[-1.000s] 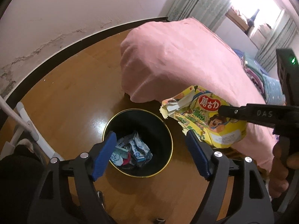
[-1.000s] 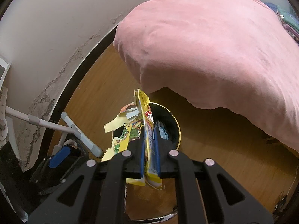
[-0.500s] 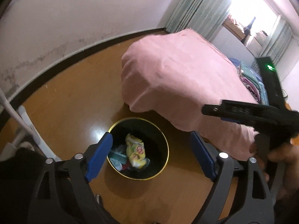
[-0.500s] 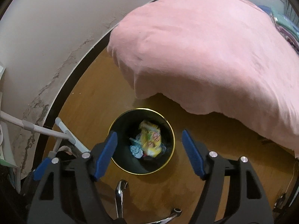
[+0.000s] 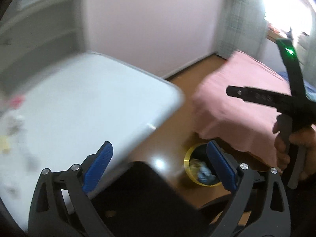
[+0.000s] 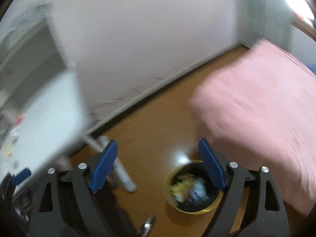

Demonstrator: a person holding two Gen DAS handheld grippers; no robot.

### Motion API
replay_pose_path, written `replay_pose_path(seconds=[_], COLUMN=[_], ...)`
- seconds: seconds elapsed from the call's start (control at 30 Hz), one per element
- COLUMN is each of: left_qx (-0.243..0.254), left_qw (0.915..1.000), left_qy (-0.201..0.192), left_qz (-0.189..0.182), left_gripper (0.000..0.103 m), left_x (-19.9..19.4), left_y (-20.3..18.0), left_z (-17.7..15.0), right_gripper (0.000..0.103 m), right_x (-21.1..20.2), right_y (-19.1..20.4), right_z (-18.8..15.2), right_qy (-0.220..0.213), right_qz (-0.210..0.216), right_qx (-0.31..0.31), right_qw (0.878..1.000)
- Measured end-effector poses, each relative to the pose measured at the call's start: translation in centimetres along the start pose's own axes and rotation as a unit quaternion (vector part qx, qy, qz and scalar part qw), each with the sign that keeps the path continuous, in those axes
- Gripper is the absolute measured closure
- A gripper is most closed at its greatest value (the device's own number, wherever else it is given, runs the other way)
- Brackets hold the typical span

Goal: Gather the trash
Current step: 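Grasp the white tissue with left tool while right tool grasps the white tube packet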

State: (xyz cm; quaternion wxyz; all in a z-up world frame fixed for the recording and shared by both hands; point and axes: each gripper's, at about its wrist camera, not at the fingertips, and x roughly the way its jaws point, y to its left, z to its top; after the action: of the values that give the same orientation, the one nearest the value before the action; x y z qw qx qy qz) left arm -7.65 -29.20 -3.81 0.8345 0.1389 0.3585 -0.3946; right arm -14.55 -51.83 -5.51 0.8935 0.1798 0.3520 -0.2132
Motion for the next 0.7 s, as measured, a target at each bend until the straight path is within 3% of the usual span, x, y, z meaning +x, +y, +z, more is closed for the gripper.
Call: replay_pose_path(seconds=[0.13,0.23,0.27,0.33,0.5,0.6,0.7], left_qx=[-0.032,-0.070,-0.098,-0.141,-0.219,-0.243,-0.236], left_qw=[0.9965,0.9868,0.9801,0.9727,0.9551,0.9514,0.9536], left_qy=[-0.016,-0.025,-0.026,-0.023,-0.006,-0.001,0.002], left_qz=[0.075,0.144,0.171,0.183,0.199,0.189,0.187], left_gripper=[0.008,0.008,0.008,0.008,0.008,0.008,0.008], left_x=[-5.3,-8.3,-9.4,-10.4,-12.0,-12.0,-11.6], left_y=[7.3,13.3,16.1,19.3,25.4,26.6,26.1], left_z=[0.3,-0.9,-1.9,-3.4,-7.7,-8.7,-8.7], right_gripper=[0.020,0.019,0.019,0.020,0.020,0.024,0.036], right_x=[-0.2,0.5,1.0,2.0,4.3,5.4,6.6], right_y=[10.3,17.5,19.7,24.2,31.7,33.7,35.0], right_z=[1.3,1.4,1.4,0.9,-2.2,-3.4,-4.3], right_qy=[0.003,0.019,0.028,0.046,0.082,0.092,0.105], right_qz=[0.105,0.162,0.182,0.212,0.225,0.218,0.206], right_qx=[-0.088,-0.142,-0.157,-0.188,-0.262,-0.285,-0.306], right_qw=[0.991,0.976,0.970,0.958,0.935,0.929,0.923])
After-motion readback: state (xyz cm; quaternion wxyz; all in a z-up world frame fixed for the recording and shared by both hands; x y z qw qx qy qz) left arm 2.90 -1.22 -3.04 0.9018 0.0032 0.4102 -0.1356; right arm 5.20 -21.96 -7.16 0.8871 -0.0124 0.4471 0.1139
